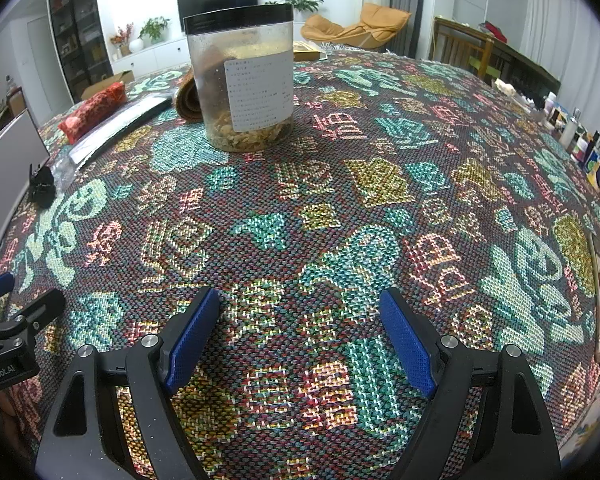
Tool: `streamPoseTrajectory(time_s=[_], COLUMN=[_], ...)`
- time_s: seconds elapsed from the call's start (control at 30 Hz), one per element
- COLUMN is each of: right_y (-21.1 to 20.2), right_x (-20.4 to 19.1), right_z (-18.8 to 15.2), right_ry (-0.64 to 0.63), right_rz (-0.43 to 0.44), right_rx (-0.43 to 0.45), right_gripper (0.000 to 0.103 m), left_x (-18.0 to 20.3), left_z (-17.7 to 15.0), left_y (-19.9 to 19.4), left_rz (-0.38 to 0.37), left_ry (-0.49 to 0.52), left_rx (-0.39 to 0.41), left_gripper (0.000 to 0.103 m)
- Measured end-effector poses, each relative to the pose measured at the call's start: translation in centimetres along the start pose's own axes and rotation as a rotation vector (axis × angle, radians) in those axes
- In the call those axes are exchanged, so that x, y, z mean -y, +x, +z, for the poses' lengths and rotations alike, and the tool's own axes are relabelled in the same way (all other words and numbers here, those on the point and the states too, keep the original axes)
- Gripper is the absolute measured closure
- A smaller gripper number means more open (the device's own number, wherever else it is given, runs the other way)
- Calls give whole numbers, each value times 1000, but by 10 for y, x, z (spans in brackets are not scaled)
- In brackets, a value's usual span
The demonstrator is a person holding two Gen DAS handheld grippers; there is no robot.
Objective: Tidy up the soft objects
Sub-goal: 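Lower the left tool onto the black gloves and close it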
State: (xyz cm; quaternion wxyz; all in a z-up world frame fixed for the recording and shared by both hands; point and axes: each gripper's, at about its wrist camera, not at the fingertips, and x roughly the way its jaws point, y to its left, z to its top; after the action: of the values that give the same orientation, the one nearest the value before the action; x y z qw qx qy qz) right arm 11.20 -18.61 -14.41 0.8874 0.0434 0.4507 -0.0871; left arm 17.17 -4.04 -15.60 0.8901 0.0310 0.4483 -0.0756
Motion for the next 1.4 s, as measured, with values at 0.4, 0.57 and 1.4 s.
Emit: streamPoseTrajectory(time_s=[0.4,0.57,1.4], right_y=[0,0,0], right_x=[0,0,0], right_z=[0,0,1], right_ry=[0,0,0], right_rz=[0,0,0], right_rx=[1,1,2], right_gripper=[18,18,18], left_x=[-66,-85,7], left_z=[69,93,1], left_y=[26,58,-3], left_rz=[64,98,-83], left_ry=[-285,-316,103], left_rx=[13,-24,-3], left_gripper=[1,7,14])
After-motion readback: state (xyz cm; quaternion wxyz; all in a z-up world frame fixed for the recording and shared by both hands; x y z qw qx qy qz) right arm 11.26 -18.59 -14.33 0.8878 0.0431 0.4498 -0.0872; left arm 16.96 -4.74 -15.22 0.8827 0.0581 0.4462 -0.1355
